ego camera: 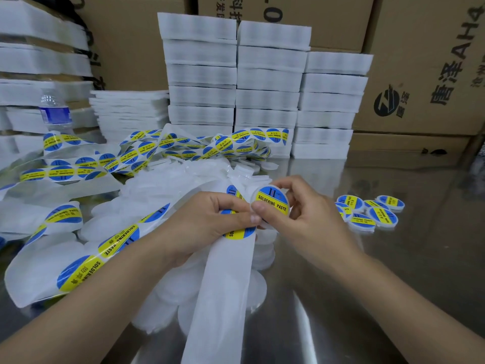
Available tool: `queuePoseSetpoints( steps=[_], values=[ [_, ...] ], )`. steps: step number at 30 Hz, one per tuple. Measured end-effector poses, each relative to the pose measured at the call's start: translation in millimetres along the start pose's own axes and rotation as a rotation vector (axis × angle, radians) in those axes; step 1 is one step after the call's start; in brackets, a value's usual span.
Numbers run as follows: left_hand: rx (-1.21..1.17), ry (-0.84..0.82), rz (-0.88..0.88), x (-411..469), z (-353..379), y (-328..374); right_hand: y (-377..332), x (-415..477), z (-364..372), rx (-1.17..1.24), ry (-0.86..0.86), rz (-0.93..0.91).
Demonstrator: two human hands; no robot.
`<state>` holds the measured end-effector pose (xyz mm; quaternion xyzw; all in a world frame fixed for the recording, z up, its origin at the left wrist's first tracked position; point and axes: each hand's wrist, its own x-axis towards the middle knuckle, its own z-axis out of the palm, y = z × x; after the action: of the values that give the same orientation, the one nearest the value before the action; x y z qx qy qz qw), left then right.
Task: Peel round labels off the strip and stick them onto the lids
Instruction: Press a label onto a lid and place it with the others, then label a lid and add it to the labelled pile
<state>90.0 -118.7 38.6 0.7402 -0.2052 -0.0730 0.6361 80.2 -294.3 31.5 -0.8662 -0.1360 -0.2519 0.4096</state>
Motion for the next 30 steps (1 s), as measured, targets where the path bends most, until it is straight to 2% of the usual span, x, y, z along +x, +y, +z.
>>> queuePoseSetpoints(
  steps=[6, 18, 30],
  values=[
    [0.068, -0.03, 0.012, -1, 3, -2, 4, 0, 1, -0.095, 0.02, -0.018],
    [0.067, -0.026, 0.024, 0, 0, -2, 13, 7, 4, -0.006, 0.11, -0.066],
    [0.073, 0.057, -0.028, 2, -2, -2, 12, 6, 5, -0.056, 0.123, -0.063]
  ],
)
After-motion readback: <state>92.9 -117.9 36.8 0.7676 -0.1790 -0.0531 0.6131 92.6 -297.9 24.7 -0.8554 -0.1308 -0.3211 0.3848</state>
